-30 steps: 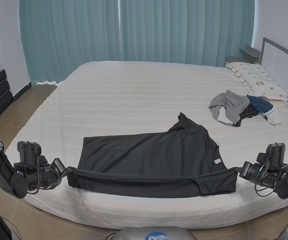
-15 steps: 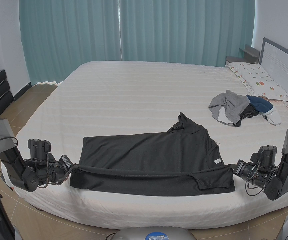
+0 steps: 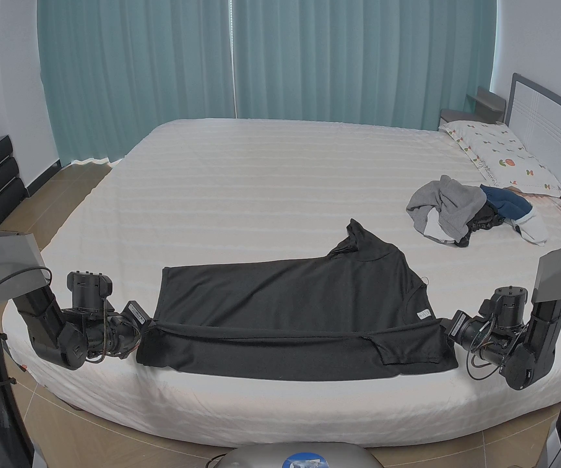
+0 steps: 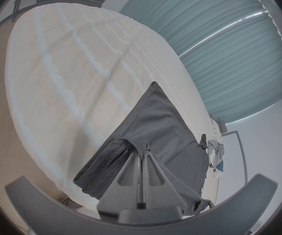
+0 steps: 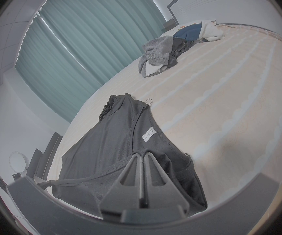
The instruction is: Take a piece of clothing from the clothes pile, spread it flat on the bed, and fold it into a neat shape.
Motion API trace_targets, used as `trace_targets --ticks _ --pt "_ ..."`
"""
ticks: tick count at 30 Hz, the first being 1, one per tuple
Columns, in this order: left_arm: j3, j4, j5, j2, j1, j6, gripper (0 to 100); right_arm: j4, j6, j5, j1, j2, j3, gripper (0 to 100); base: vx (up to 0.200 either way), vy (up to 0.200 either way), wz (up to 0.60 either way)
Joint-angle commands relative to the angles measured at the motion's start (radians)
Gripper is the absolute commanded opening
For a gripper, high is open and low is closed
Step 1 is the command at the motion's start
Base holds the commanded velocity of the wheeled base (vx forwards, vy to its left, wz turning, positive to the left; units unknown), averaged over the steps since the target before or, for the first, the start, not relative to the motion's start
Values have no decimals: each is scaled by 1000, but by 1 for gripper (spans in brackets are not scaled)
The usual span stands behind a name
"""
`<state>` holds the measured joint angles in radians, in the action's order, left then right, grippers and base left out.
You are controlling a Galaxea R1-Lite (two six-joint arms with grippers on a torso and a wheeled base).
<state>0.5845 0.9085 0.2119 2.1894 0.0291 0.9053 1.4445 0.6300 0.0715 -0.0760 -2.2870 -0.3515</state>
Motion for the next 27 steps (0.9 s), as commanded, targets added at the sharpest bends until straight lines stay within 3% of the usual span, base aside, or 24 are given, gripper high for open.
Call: trace_targets --ticks 1,8,9,11,12,20,27 --pt "17 0 -2 13 3 15 0 1 2 2 -1 -19 -12 0 0 0 0" --pt "18 0 -2 21 5 21 0 39 30 4 -4 -31 -12 0 0 0 0" --pt "18 0 -2 23 5 21 0 62 42 4 -5 -43 -9 100 0 0 0" --pt "20 0 -2 26 5 21 0 86 42 2 -10 -63 -7 100 0 0 0" --pt "20 0 -2 26 5 20 100 96 42 2 -11 -71 -7 100 0 0 0" --pt "23 0 -16 27 5 29 100 113 63 8 2 -71 -3 100 0 0 0" --pt "18 0 -14 -2 -20 104 100 113 227 30 36 -48 0 100 0 0 0"
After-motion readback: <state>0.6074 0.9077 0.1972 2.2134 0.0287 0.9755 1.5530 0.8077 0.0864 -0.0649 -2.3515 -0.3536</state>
